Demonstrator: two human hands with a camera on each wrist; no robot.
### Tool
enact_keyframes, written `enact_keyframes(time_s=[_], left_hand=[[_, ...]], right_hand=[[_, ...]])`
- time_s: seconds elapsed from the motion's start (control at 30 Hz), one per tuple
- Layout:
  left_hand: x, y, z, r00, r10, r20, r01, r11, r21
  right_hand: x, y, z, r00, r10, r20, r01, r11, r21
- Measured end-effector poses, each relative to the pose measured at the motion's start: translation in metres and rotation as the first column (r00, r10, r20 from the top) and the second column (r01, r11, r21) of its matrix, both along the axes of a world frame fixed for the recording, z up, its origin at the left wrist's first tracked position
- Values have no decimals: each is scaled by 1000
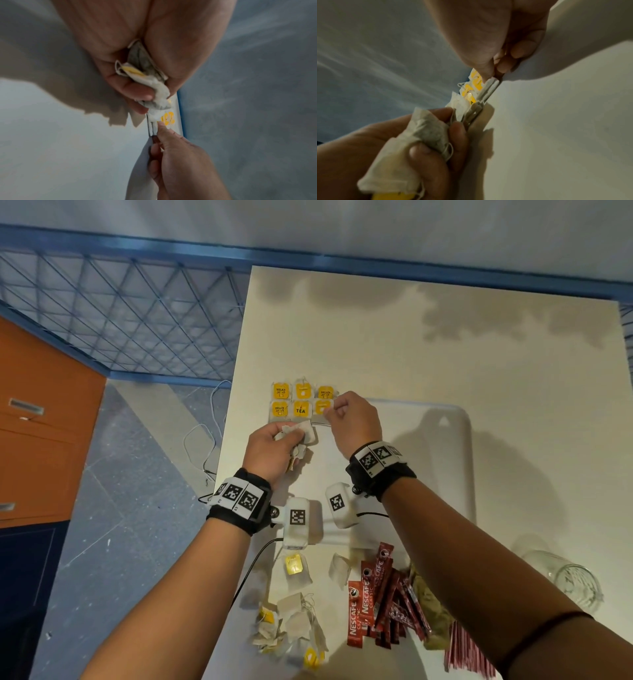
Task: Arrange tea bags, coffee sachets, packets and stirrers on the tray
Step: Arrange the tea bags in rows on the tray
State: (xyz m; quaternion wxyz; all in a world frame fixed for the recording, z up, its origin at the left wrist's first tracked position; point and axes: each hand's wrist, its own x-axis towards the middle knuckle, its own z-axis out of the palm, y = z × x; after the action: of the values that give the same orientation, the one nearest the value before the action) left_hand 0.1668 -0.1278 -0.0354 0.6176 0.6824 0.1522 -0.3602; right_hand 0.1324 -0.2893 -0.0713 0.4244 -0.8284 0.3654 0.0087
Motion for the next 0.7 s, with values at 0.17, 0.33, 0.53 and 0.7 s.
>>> enact_keyframes(time_s=[0.17, 0.33, 0.53, 0.7], left_hand=[[9, -6, 1, 1000, -11, 18, 10, 1000, 9], [13, -3, -1, 996, -58, 70, 56, 998, 32], [1, 9, 8, 992, -115, 51, 117, 992, -46], [-9, 20, 5, 986, -136, 92, 145, 984, -101]], right_hand=[[-4, -3, 8, 999, -36, 14, 35, 998, 60], [-17, -2, 21, 999, 0, 44, -5, 995, 102], [-41, 11, 24, 985, 89, 150, -123, 963, 238], [-53, 23, 28, 971, 128, 203, -187, 932, 311]])
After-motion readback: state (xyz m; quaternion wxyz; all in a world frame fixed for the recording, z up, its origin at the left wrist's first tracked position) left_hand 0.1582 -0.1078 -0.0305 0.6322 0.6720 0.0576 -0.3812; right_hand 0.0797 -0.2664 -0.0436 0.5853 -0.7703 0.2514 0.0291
